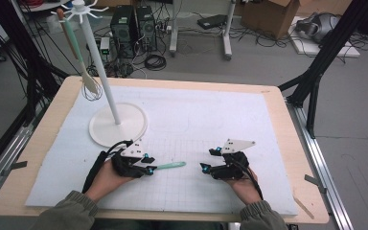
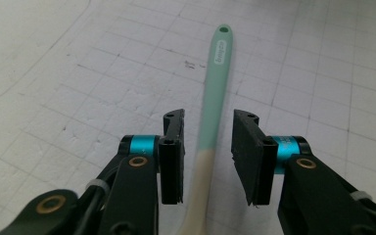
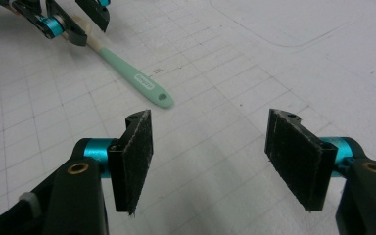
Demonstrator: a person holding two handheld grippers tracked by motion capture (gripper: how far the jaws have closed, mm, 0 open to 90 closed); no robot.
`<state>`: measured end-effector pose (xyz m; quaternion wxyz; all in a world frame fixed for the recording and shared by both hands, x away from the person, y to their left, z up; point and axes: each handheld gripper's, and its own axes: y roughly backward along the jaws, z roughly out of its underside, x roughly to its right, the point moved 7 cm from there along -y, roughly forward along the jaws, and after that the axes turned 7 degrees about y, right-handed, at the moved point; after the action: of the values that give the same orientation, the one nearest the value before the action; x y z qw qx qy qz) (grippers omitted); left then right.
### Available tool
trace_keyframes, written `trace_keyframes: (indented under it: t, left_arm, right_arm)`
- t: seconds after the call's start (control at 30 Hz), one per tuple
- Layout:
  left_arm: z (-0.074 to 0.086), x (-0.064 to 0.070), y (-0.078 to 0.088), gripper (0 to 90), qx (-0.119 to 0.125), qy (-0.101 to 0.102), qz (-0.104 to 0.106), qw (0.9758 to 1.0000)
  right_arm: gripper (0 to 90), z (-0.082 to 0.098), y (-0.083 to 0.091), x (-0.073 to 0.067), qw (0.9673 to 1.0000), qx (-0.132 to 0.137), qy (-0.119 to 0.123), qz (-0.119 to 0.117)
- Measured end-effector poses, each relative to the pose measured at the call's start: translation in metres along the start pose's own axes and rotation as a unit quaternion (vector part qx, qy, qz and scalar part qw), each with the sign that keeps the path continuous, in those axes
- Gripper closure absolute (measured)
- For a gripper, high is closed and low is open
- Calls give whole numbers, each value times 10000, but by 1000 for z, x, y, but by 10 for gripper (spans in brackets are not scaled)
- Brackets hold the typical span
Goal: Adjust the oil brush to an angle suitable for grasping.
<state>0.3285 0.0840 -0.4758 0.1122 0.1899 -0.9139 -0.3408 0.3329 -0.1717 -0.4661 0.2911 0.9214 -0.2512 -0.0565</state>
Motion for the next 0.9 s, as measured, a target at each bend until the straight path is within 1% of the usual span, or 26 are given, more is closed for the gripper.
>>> trace_keyframes:
  t: [0.03, 0.1, 0.27, 0.43, 0.6, 0.67, 0.77, 0.9]
  left_arm:
    - [0, 0, -1, 671, -18, -16, 8, 10000]
    - [1, -1, -2, 696, -45, 3, 32, 10000]
    - [3, -2, -6, 709, -121, 36, 92, 9999]
    - [5, -2, -11, 723, -244, 50, 99, 9996]
    - [6, -3, -12, 745, -271, 73, 129, 9995]
    - [6, -3, -12, 755, -255, 51, 148, 9996]
    - [6, -3, -12, 795, -258, 4, 125, 9996]
    - [6, -2, -12, 800, -258, -77, 82, 9996]
  right_arm:
    - [340, 0, 0, 0, 10000, -25, -32, -6]
    - [340, 0, 0, 0, 10000, -11, -4, -8]
    - [340, 1, -1, 0, 10000, -50, -5, 1]
    - [341, 0, -1, 1, 10000, -10, -14, -5]
    - [341, 0, 0, 1, 10000, 11, -21, 6]
    - [341, 1, 0, 1, 10000, 8, -29, -12]
    - [341, 1, -1, 0, 10000, -11, -9, -9]
    - [340, 1, -3, 1, 10000, -6, -9, -1]
